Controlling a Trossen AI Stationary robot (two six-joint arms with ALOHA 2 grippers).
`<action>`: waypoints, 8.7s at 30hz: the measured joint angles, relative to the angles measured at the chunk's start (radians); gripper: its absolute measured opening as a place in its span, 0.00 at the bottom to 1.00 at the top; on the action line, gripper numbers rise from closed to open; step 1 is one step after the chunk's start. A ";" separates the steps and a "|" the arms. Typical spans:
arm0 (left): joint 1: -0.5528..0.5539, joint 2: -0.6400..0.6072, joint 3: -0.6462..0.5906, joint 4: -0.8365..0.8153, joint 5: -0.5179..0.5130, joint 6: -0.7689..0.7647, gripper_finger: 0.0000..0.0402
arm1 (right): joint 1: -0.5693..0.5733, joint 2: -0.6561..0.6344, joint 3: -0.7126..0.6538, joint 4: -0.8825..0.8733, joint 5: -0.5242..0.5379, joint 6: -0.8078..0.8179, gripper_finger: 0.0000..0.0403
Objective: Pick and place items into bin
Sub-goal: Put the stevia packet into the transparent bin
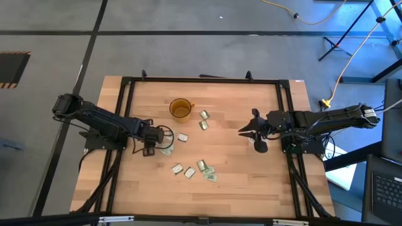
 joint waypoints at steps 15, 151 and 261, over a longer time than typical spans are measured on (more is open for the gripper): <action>0.002 0.057 0.007 0.017 0.101 -0.066 0.18 | 0.000 0.000 0.000 0.000 0.000 0.001 0.18; -0.036 0.012 0.154 0.692 -0.200 0.166 0.16 | -0.056 -0.054 0.041 -0.657 -0.171 0.833 0.00; 0.113 0.257 0.304 0.480 0.005 0.208 0.01 | -0.056 0.007 0.022 0.084 0.167 0.052 0.12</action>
